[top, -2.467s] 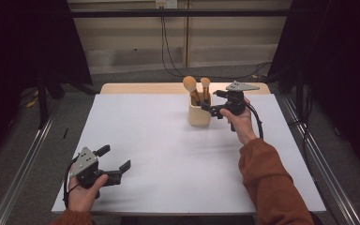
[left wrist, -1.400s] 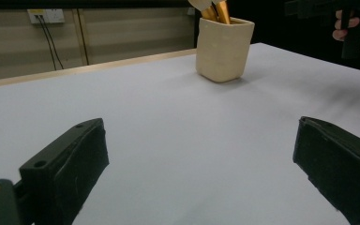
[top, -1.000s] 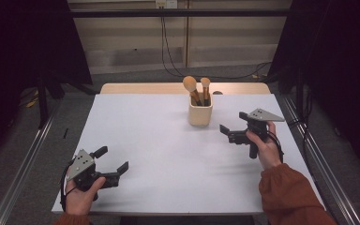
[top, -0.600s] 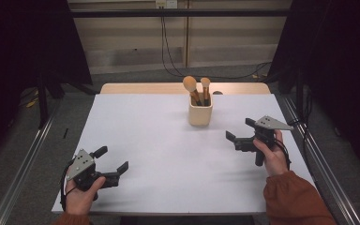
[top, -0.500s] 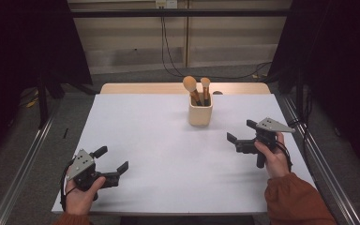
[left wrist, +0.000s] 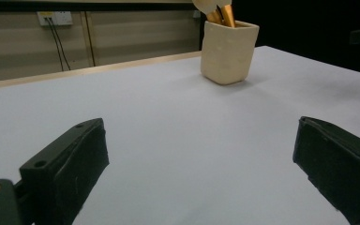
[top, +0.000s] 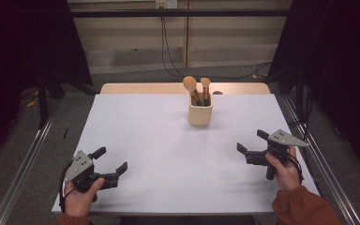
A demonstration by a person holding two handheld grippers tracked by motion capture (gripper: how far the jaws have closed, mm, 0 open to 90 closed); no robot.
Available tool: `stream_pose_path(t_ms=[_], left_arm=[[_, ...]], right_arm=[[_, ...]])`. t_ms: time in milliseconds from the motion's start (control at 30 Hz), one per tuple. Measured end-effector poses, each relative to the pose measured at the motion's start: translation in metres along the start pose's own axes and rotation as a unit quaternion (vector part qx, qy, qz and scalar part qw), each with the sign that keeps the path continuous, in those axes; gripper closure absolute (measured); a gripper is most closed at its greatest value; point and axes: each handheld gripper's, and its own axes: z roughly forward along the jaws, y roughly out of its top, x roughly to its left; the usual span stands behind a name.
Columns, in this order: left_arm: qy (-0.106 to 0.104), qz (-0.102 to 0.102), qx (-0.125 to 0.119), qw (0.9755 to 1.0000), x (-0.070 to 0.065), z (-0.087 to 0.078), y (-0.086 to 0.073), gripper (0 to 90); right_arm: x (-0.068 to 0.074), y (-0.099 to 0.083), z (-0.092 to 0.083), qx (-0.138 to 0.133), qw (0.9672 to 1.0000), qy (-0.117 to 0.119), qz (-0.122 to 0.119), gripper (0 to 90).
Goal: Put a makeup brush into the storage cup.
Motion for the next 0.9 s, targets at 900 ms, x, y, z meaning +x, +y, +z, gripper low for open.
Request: stream_pose_path(t_ms=[900], left_arm=[[0.013,-0.014,0.012,0.9997,0.001,-0.001,-0.003,5.2]], right_arm=[[0.003,-0.026,-0.045,-0.001,1.0,-0.005,0.001,0.6]])
